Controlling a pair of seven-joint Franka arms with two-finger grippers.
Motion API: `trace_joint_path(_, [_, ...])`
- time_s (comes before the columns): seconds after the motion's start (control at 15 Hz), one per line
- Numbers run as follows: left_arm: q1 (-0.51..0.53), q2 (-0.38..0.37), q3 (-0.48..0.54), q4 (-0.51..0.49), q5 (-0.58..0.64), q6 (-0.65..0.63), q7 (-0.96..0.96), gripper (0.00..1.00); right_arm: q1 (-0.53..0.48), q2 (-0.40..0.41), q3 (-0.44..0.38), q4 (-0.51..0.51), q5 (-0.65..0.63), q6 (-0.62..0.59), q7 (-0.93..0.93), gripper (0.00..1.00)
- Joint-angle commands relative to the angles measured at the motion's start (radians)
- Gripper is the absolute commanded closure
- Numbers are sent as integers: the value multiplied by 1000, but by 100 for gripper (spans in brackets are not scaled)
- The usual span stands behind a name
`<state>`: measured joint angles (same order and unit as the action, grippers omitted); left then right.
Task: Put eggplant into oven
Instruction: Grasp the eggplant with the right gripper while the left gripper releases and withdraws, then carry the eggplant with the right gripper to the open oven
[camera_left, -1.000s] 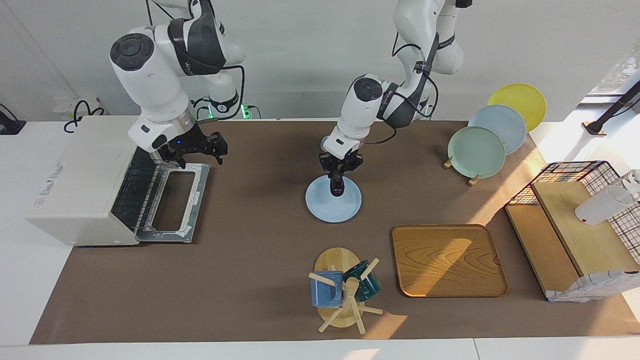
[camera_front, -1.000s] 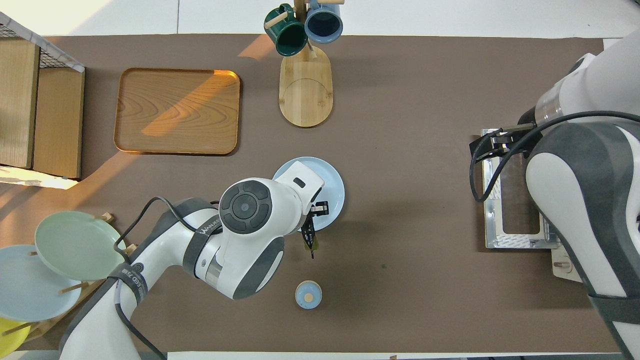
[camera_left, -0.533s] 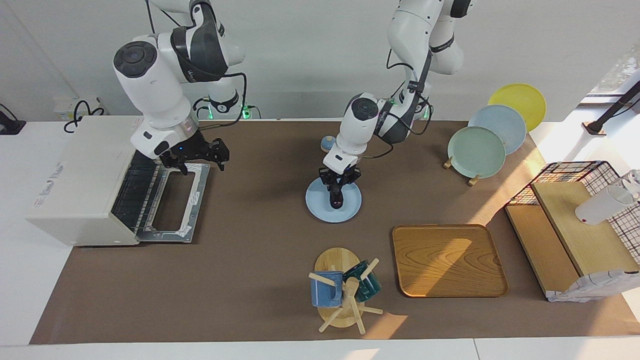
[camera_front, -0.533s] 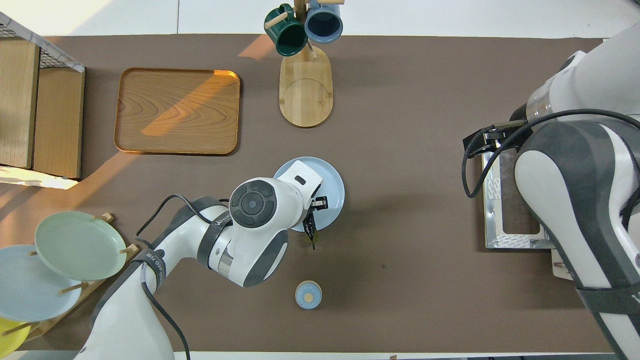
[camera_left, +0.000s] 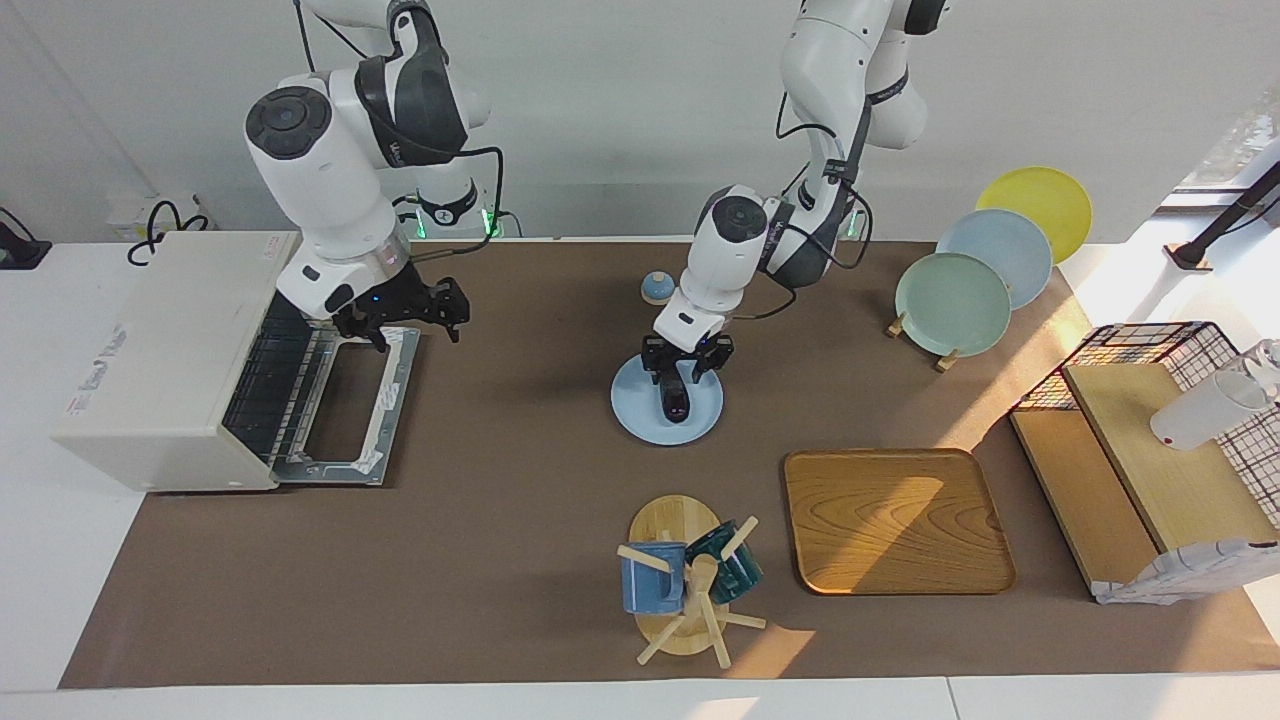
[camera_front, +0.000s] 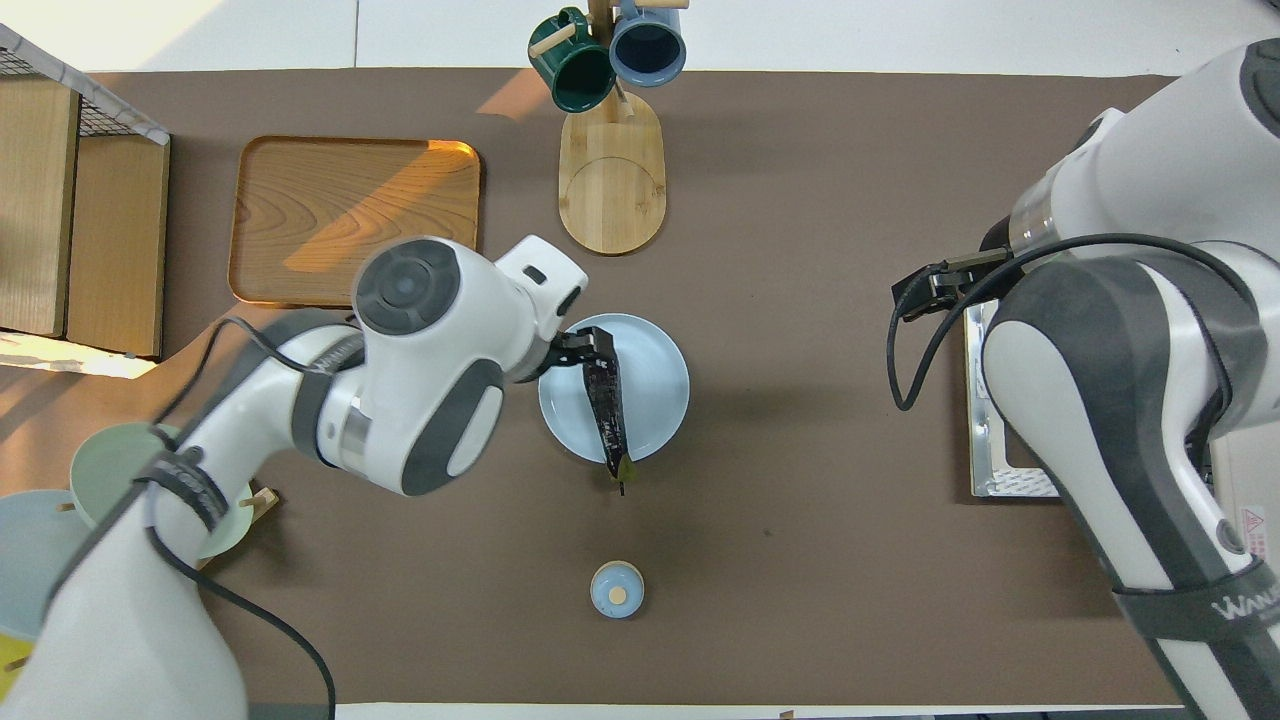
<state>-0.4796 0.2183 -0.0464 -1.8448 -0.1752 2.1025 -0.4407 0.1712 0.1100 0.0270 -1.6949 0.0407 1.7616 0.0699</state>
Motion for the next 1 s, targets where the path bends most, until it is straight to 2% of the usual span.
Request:
trace_joint_path(0.0, [111, -26, -6, 100, 0, -152, 121, 0, 112, 26, 1, -15, 22, 88, 173, 0])
trace_joint_path(0.13, [189, -57, -4, 114, 13, -191, 212, 0, 250, 92, 1, 6, 21, 185, 295, 0])
trace_joint_path(0.27, [266, -80, -4, 118, 68, -219, 294, 0, 382, 205, 1, 70, 2, 261, 445, 0])
trace_joint_path(0.47, [360, -117, -4, 113, 72, -274, 431, 0, 546, 454, 1, 292, -68, 291, 663, 0])
trace_joint_path(0.6, [387, -145, -4, 108, 74, -305, 453, 0, 571, 481, 2, 269, -105, 430, 705, 0])
trace_joint_path(0.73, [389, -160, -4, 104, 74, -317, 447, 0, 597, 482, 2, 204, -113, 482, 705, 0])
trace_joint_path(0.93, [381, -177, -4, 102, 74, -341, 429, 0, 593, 491, 2, 189, -116, 522, 697, 22])
